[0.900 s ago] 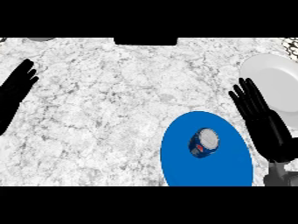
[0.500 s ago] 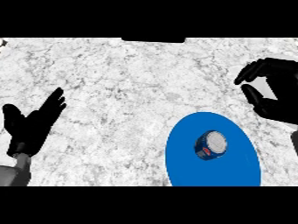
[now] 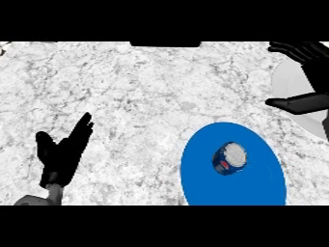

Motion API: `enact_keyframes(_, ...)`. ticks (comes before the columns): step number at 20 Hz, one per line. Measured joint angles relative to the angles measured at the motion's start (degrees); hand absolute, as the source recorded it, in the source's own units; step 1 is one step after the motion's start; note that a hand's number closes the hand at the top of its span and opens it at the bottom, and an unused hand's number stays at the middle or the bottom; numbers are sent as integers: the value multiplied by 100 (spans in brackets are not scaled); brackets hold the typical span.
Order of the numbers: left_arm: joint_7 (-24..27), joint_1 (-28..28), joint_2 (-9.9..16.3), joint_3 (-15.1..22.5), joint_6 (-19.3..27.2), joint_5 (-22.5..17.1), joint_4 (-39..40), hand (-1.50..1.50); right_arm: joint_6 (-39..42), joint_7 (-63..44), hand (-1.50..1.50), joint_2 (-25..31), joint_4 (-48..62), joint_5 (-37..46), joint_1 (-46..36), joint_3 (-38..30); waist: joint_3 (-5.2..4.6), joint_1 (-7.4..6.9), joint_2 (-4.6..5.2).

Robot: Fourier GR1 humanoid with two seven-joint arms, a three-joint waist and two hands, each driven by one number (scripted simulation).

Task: Pick the can from the plate and place it in the plate

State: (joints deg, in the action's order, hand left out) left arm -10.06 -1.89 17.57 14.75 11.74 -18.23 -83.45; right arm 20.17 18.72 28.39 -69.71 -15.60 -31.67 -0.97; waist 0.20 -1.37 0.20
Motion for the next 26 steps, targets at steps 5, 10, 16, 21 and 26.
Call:
enact_keyframes(5, 117, 59, -132, -9, -1, 75, 11, 0, 652, 87, -150, 548, 193, 413, -307, 157, 7, 44, -22)
enact_keyframes(10, -11, 37, -147, -28, 33, 94, 2, 0, 1334, 12, -150, 1164, -135, 1125, -448, 751, 3, 89, -38)
enact_keyframes(16, 82, 98, -224, -95, 6, 130, 38, 0, 1673, -542, -150, 1377, -899, 1636, -483, 1183, 7, 137, -61)
enact_keyframes(21, 119, 90, -286, -156, -53, 199, 106, 0, 1558, -1080, -150, 1116, -1631, 2085, -135, 1478, 14, 149, -64)
enact_keyframes(26, 282, 188, -366, -183, -64, 333, 63, 0, 1430, -1612, -150, 829, -2222, 2517, 186, 1692, 17, 143, -66)
